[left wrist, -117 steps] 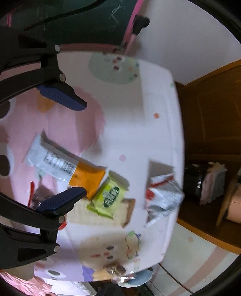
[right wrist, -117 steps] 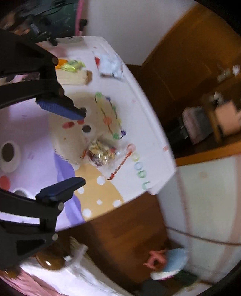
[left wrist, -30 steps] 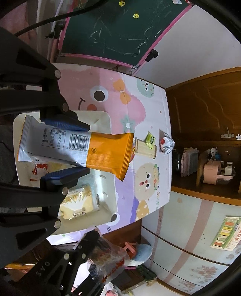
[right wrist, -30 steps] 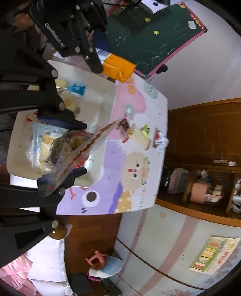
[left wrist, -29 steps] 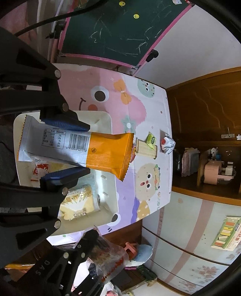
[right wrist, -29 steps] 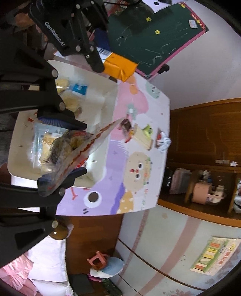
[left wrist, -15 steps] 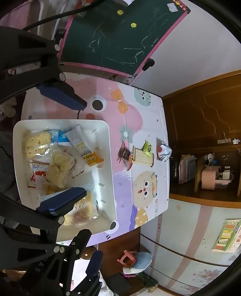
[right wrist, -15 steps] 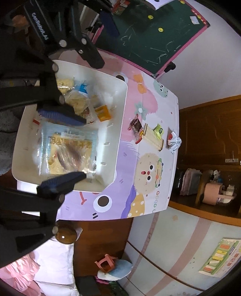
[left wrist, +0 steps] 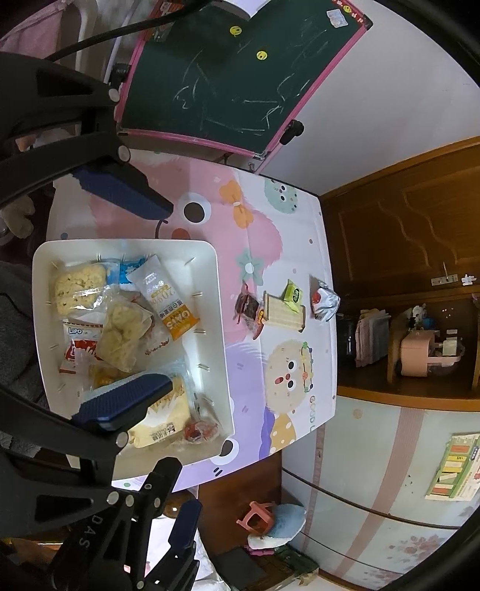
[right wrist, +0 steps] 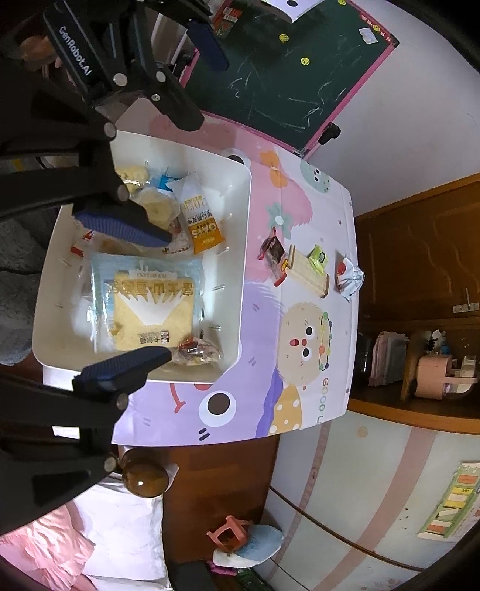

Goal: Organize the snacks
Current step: 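Move both grippers toward the green cake and white wrapper on the table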

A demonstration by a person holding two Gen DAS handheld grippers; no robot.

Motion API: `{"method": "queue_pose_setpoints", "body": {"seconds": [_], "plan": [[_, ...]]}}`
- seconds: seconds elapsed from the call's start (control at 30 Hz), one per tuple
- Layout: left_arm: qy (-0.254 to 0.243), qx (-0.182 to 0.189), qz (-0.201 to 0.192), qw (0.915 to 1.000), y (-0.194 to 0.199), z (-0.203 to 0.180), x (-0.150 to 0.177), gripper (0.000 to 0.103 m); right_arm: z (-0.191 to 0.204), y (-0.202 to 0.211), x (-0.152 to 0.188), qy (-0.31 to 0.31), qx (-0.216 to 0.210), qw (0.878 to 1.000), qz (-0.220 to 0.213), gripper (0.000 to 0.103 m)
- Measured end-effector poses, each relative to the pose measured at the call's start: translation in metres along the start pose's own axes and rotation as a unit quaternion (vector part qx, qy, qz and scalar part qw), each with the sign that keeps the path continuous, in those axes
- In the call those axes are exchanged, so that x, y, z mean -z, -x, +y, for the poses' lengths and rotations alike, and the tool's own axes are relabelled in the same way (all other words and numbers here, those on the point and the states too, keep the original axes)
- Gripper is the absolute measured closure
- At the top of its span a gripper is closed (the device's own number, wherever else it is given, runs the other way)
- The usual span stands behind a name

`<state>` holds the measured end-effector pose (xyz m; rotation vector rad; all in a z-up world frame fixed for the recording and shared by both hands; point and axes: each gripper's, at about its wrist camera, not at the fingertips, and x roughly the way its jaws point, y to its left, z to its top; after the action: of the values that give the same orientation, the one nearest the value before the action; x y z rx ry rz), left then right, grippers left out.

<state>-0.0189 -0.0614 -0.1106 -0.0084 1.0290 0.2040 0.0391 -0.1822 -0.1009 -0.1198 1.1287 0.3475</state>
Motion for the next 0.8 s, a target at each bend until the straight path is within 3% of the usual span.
{"method": "queue_pose_setpoints", "body": {"seconds": [0.43, 0.63, 0.8], "plan": [[0.010, -0.010, -0.024, 0.9996, 0.015, 0.016, -0.016, 0.018, -0.007, 0.015, -0.008, -0.014, -0.013, 1.000, -0.024, 0.047], [0.013, 0.001, -0.032, 0.9994, 0.005, 0.045, -0.052, 0.018, -0.005, 0.018, -0.031, -0.029, 0.004, 0.999, -0.034, 0.047], [-0.014, 0.009, -0.043, 0.9989, -0.009, 0.067, -0.094, 0.015, -0.002, 0.018, -0.072, -0.049, 0.013, 0.998, -0.047, 0.047]]}}
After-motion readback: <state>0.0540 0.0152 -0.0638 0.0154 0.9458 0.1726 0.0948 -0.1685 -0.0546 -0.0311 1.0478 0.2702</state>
